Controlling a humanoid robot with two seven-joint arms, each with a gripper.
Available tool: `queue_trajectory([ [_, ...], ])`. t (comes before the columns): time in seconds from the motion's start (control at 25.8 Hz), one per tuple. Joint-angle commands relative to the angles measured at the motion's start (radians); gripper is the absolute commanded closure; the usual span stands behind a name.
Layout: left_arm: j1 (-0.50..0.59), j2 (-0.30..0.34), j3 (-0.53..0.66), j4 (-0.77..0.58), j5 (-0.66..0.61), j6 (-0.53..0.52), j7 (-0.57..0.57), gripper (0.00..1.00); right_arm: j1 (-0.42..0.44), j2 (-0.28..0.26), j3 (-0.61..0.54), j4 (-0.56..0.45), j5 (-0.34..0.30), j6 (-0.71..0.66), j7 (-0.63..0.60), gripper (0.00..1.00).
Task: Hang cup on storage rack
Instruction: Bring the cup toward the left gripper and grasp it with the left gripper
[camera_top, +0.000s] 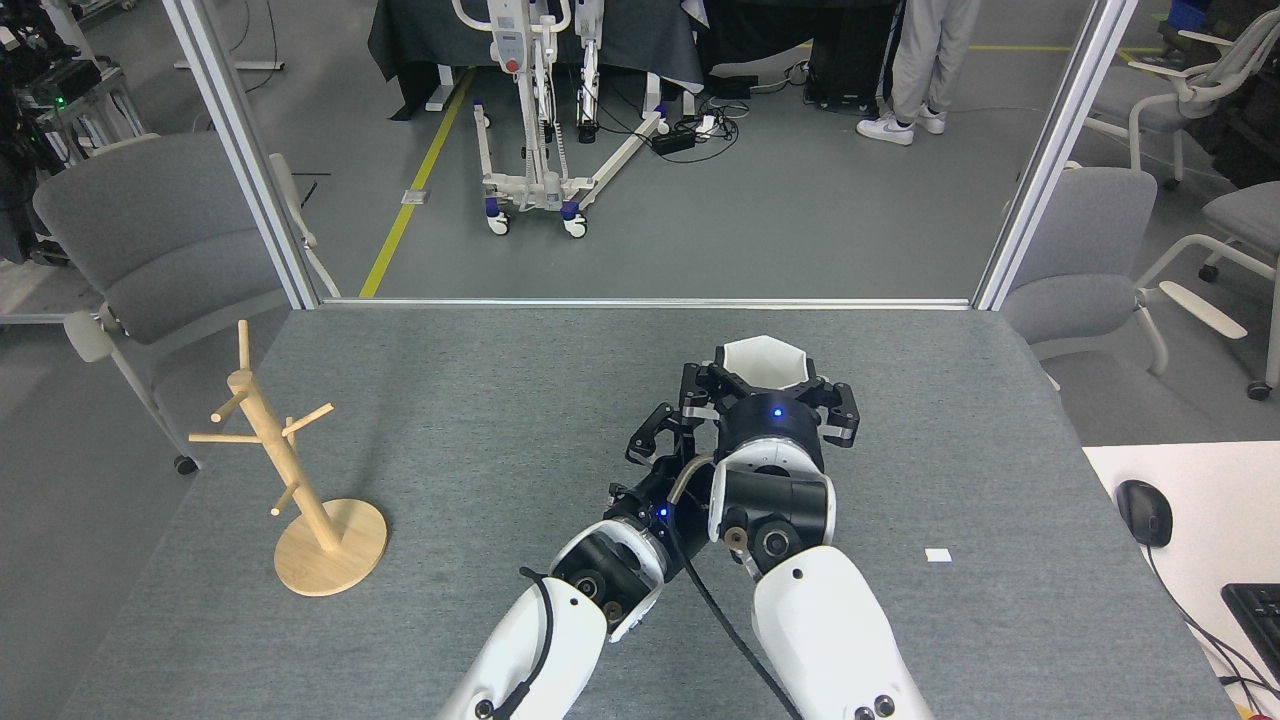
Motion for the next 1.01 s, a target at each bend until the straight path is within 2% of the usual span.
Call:
queue_trajectory([
  [0.0, -0.009, 0.000, 0.004, 0.029, 0.026, -0.074, -0.001, 0.01, 0.007, 0.009, 0.017, 0.000, 0.000, -0.006, 0.003, 0.94],
  [0.23, -0.015, 0.000, 0.008, 0.078, 0.124, -0.075, 0.002, 0.01, 0.026, 0.015, 0.031, 0.005, 0.000, -0.003, 0.001, 0.95],
  [0.46, -0.026, 0.000, 0.007, 0.061, 0.127, -0.080, 0.011, 0.03, 0.032, 0.032, 0.049, 0.006, 0.000, -0.003, 0.001, 0.98],
  [0.62, -0.026, 0.009, 0.004, 0.061, 0.125, -0.089, 0.008, 0.33, 0.052, 0.052, 0.061, 0.017, 0.000, -0.003, -0.002, 0.99],
  [0.66, -0.022, 0.011, 0.004, 0.058, 0.125, -0.094, 0.005, 0.48, 0.053, 0.056, 0.064, 0.020, 0.000, -0.005, -0.002, 0.99],
  [0.7, -0.019, 0.014, 0.002, 0.052, 0.124, -0.107, 0.003, 0.74, 0.055, 0.058, 0.067, 0.023, 0.000, -0.003, -0.004, 0.99],
  [0.74, -0.018, 0.015, 0.002, 0.044, 0.124, -0.123, 0.003, 0.93, 0.058, 0.058, 0.070, 0.026, 0.000, -0.003, -0.004, 1.00],
  [0.77, -0.018, 0.015, 0.004, 0.043, 0.124, -0.138, 0.003, 1.00, 0.062, 0.059, 0.080, 0.032, 0.000, -0.003, -0.004, 1.00],
  [0.97, -0.018, 0.015, 0.007, 0.040, 0.124, -0.152, 0.003, 1.00, 0.069, 0.061, 0.092, 0.044, 0.000, -0.003, -0.004, 1.00],
])
